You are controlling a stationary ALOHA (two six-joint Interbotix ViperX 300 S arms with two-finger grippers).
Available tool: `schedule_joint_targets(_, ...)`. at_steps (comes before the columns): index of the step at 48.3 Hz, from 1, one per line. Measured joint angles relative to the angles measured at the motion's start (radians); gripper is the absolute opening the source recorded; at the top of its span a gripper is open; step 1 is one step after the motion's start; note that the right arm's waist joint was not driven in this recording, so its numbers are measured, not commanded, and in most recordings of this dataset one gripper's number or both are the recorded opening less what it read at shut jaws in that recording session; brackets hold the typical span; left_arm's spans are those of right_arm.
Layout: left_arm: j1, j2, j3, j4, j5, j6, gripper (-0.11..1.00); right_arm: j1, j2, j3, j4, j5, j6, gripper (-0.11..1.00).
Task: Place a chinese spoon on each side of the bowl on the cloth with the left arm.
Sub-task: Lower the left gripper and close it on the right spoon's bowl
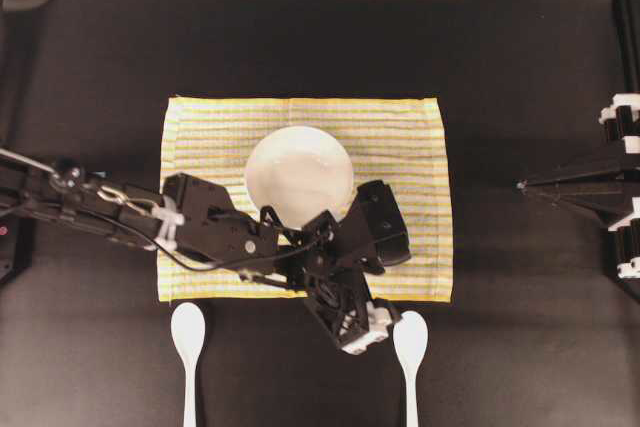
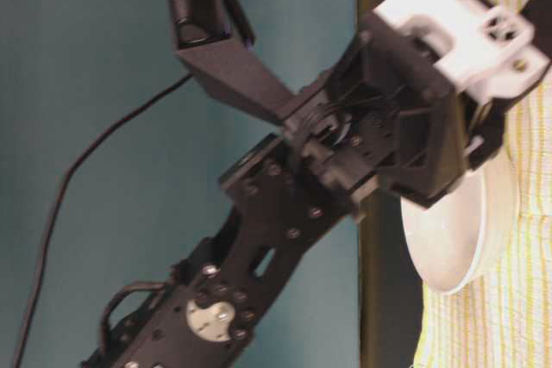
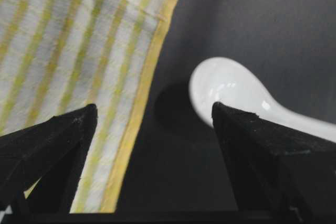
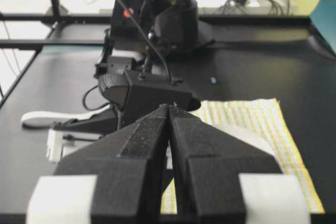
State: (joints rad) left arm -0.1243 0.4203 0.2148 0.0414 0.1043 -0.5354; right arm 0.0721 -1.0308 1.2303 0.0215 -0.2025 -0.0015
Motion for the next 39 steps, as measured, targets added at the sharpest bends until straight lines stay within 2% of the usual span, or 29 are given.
schedule_joint_targets(15,-0.012,0.038,-0.029,-0.002,-0.028,-0.038,0.84,0.000,-0.002,0.015,0.000,0.002,0.000,0.00)
schedule_joint_targets(39,-0.029,0.089,-0.061,0.000,-0.081,-0.040,0.80,0.000,0.000,0.026,0.000,-0.005,0.000,0.00)
